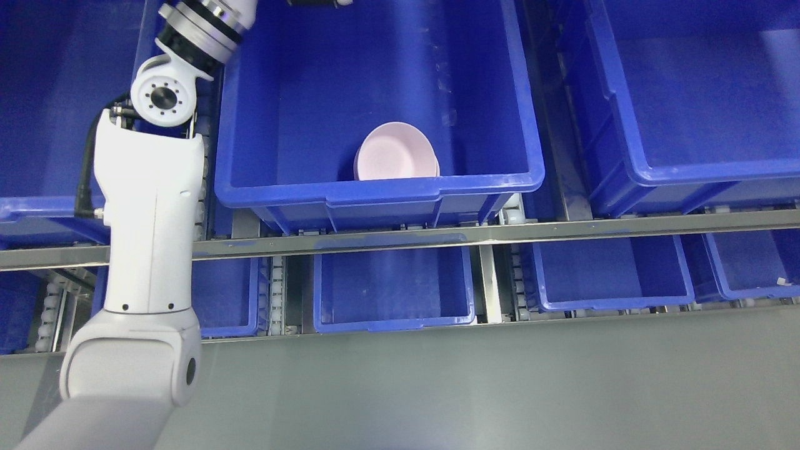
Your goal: Stack pink IKEA bowls on left shelf middle
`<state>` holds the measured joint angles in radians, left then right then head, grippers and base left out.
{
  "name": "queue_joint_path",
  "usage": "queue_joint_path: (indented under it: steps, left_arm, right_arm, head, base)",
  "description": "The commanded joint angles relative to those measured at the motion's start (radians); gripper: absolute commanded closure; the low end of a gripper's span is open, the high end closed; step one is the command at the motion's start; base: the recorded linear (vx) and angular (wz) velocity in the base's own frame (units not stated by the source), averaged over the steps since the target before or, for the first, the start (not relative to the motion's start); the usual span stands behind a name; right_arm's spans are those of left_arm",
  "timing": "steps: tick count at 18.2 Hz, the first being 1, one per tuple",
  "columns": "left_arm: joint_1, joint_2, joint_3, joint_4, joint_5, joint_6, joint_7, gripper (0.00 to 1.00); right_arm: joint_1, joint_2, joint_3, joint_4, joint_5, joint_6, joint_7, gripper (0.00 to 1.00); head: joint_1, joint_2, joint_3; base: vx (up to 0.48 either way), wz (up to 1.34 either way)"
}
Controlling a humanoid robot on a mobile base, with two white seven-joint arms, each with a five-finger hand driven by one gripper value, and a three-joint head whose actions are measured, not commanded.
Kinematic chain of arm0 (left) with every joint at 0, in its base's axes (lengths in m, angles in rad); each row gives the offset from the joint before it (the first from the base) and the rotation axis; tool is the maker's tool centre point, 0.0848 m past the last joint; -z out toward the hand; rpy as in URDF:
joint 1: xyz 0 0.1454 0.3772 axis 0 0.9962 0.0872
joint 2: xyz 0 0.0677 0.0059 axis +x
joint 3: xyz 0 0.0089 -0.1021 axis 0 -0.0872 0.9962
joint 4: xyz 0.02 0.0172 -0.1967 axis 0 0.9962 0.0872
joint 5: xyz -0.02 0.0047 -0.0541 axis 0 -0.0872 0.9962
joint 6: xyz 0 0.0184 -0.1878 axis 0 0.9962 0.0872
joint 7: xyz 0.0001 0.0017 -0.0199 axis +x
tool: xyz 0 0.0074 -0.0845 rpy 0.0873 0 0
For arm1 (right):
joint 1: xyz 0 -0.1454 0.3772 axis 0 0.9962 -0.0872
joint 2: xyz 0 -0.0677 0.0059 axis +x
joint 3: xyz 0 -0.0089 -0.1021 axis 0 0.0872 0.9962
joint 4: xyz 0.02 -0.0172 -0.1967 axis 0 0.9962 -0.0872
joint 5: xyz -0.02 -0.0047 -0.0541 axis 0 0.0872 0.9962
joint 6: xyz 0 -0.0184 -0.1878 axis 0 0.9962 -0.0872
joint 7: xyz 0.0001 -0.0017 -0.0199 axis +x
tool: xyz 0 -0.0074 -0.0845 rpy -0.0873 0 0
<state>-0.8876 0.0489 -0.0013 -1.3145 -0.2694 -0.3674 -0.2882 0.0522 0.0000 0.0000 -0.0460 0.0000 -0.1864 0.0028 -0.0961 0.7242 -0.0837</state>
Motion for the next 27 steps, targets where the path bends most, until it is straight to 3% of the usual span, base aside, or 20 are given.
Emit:
queue_joint_path:
  steps: [1,6,17,27]
  left_arm:
    - [0.001,-0.031,0.066,-0.07,0.26,0.189,0.337,0.22]
    - [0.068,-0.031,0.051,-0.17,0.26,0.346,0.339,0.01]
    - [0.127,-0.031,0.017,-0.227,0.259,0.378,0.339,0.0]
    - [0.144,-0.031,0.02,-0.227,0.259,0.383,0.339,0.0]
  right_arm:
    - [0.0,-0.017,-0.009,0.0,0.008,0.001,0.0,0.0]
    - [0.0,-0.017,-0.009,0.0,0.008,0.001,0.0,0.0]
    - [0.0,-0.017,-0.011,0.0,0.008,0.001,0.0,0.0]
    - [0.0,-0.017,-0.011,0.0,0.008,0.001,0.0,0.0]
  head:
    - [0.0,0.0,0.0]
    - [0.0,0.0,0.0]
    - [0.0,0.0,0.0]
    - [0.0,0.0,0.0]
  base:
    - [0.0,0.0]
    - [0.0,0.0]
    - [-0.015,0.0]
    - [-0.21,-0.08]
